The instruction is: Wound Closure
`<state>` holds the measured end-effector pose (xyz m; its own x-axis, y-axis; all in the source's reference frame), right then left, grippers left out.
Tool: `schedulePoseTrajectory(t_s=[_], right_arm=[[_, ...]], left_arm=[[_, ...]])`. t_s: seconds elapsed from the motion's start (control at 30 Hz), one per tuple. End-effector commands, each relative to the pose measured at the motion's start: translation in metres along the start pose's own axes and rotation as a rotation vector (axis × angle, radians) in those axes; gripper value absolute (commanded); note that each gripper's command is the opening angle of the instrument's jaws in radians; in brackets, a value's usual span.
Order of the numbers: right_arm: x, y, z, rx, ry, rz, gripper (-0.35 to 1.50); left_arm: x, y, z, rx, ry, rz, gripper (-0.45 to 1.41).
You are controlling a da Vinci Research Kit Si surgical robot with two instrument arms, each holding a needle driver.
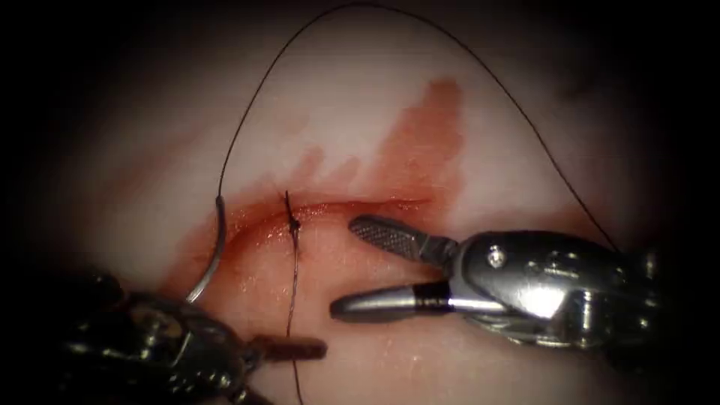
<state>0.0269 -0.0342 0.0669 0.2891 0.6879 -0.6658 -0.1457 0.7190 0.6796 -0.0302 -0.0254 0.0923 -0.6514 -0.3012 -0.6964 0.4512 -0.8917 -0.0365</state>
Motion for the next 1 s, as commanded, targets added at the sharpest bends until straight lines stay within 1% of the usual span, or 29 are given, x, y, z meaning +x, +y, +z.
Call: schedulePoseTrajectory(t_s=[0.03,0.1,0.13,0.2,0.23,0.3,0.33,0.37,0.47,0.53,0.6,0.63,0.7,0.83,0.87,0.9,0.93,1.0], right_arm=[[-0.0006,-0.0002,0.0008,0.003,0.0,0.001,1.35],[-0.0006,-0.0002,0.0008,0.003,0.0,0.001,1.35],[-0.0006,-0.0002,0.0008,0.003,0.0,0.001,1.35],[-0.0006,-0.0002,0.0008,0.003,0.0,0.001,1.35],[-0.0006,-0.0003,0.0008,0.003,0.0,0.001,1.35],[-0.0006,-0.0003,0.0008,0.003,0.0,0.001,1.35],[-0.0005,-0.0003,0.0008,0.003,0.0,0.001,1.35],[-0.0005,-0.0004,0.0008,0.003,0.0,0.001,1.35],[-0.0005,-0.0003,0.0007,0.003,0.0,0.001,1.35],[-0.0005,-0.0003,0.0007,0.003,0.0,0.001,1.35],[-0.0006,-0.0003,0.0007,0.004,0.0,0.001,1.35],[-0.0007,-0.0003,0.0007,0.015,-0.004,0.0,1.33],[-0.0007,-0.0002,0.0009,0.027,-0.007,-0.001,1.31],[-0.0005,0.0008,0.0017,0.04,-0.05,-0.135,1.28],[-0.0004,0.001,0.002,0.033,-0.059,-0.172,1.28],[-0.0001,0.0014,0.0026,-0.018,-0.072,-0.25,1.26],[-0.0001,0.0014,0.0026,-0.018,-0.072,-0.25,1.26],[0.0001,0.0016,0.003,-0.033,-0.074,-0.312,1.25]], left_arm=[[0.0003,0.0002,0.001,0.006,0.012,-0.003,0.42],[0.0005,0.0003,0.0011,0.027,0.029,-0.005,0.32],[0.0004,0.0004,0.0013,0.028,0.027,-0.004,0.27],[0.0003,0.0005,0.0014,0.029,0.026,-0.004,0.24],[0.0001,0.0005,0.0016,0.03,0.025,-0.003,0.17],[-0.0001,0.0006,0.0017,0.028,0.026,-0.001,-0.05],[-0.0002,0.0005,0.0017,0.028,0.026,0.006,-0.27],[-0.0003,0.0005,0.0016,0.027,0.026,0.006,-0.44],[-0.0004,0.0004,0.0009,0.023,0.031,-0.006,-0.45],[-0.0003,0.0002,0.0002,0.035,0.027,-0.014,-0.45],[0.0,-0.0002,-0.0015,0.064,0.027,-0.035,-0.45],[0.0002,-0.0007,-0.0027,0.08,0.043,-0.046,-0.45],[0.0004,-0.001,-0.0037,0.097,0.061,-0.056,-0.45],[0.0008,-0.0019,-0.0055,0.132,0.109,-0.079,-0.45],[0.0009,-0.002,-0.0057,0.141,0.121,-0.09,-0.45],[0.0009,-0.0024,-0.0063,0.163,0.15,-0.103,-0.45],[0.0009,-0.0024,-0.0063,0.163,0.15,-0.103,-0.45],[0.001,-0.0026,-0.0067,0.175,0.168,-0.109,-0.45]])
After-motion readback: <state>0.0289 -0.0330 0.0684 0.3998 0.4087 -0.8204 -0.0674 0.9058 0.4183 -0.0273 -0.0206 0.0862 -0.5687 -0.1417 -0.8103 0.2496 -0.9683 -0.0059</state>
